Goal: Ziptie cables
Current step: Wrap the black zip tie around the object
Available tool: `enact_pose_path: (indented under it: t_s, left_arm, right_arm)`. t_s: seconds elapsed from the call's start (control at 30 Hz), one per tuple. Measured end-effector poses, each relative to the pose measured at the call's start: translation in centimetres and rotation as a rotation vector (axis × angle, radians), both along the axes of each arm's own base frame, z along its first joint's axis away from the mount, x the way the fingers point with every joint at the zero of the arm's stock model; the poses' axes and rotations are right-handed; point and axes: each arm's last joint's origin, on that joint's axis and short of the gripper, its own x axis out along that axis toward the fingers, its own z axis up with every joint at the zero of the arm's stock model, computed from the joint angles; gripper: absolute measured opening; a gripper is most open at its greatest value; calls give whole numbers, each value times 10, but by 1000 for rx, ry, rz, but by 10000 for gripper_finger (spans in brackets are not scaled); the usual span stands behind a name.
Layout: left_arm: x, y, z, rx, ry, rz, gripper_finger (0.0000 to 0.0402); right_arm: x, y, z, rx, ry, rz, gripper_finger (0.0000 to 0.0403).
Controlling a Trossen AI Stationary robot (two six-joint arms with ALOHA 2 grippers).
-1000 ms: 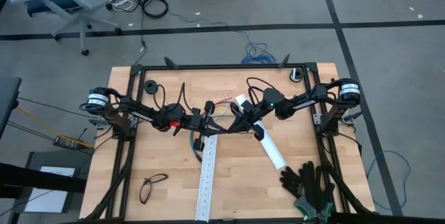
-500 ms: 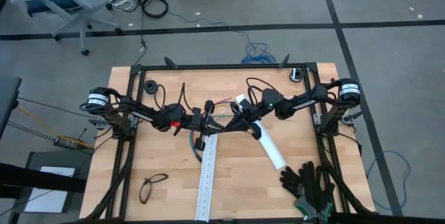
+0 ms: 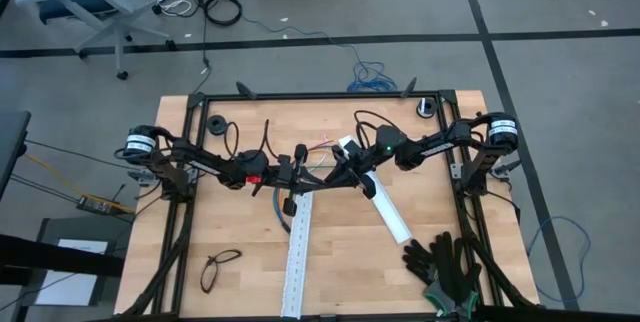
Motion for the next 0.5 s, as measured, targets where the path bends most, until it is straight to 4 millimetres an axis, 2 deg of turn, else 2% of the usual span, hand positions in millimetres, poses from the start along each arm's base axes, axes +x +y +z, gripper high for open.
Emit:
enact_pose_path:
  t_s: [0.23, 0.5]
  left_arm:
    - [-12, 3, -10, -29, 15, 82, 0]
    - [-29, 6, -22, -52, -1, 172, 0]
  right_arm:
    - [0, -7, -3, -1, 32, -31, 60]
    - [-1, -22, -12, -34, 95, -144, 60]
